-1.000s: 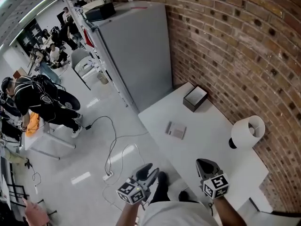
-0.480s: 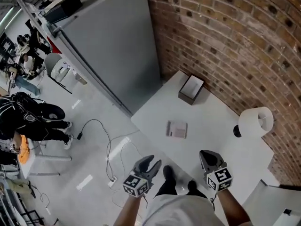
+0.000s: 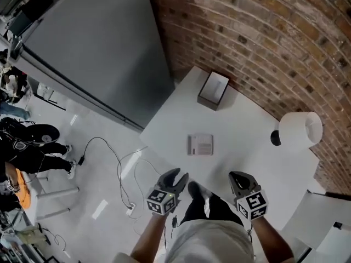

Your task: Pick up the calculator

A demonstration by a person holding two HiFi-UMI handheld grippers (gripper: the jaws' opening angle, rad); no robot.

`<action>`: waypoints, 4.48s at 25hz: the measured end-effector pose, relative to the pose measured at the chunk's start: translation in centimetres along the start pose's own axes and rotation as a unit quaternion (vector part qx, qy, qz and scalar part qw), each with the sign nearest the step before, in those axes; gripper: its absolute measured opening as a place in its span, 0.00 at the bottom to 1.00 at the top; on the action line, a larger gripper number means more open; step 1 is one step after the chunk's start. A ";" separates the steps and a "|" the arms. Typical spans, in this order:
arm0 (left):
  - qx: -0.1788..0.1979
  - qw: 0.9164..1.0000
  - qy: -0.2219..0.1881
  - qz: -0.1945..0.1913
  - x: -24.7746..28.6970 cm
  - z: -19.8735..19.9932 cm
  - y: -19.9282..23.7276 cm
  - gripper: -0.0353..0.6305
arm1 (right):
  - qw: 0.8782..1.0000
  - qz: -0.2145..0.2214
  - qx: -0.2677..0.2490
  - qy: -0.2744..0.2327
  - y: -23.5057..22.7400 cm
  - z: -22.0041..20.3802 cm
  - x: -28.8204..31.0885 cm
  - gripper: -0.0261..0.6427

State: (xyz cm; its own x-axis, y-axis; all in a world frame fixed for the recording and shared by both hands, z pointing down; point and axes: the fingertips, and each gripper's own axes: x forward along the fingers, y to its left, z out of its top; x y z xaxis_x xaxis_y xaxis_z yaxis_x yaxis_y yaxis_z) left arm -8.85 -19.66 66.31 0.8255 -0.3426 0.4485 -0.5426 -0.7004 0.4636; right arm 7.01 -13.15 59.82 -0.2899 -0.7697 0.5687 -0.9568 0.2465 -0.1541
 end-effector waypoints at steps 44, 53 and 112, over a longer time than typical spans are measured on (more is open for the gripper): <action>-0.267 0.949 0.144 -0.085 20.5 -10.7 10.2 0.22 | 0.992 0.095 0.020 0.079 -4.5 -5.3 11.9 0.06; -0.258 0.960 0.076 -0.081 15.7 -5.4 8.5 0.22 | 0.996 0.063 0.014 0.063 -2.6 -2.3 9.0 0.06; -0.290 0.923 -0.253 -0.001 -23.2 -3.7 -20.5 0.22 | 0.983 0.116 -0.023 -0.139 9.3 -0.6 -22.3 0.06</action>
State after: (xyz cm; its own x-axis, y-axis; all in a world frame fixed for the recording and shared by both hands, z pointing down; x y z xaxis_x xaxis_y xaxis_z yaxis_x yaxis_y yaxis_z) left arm -17.48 4.96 49.19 0.7145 -0.6923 0.1014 -0.4120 -0.2991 0.8607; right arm 4.59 6.64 46.15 -0.5015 -0.8189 0.2791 -0.8639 0.4563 -0.2133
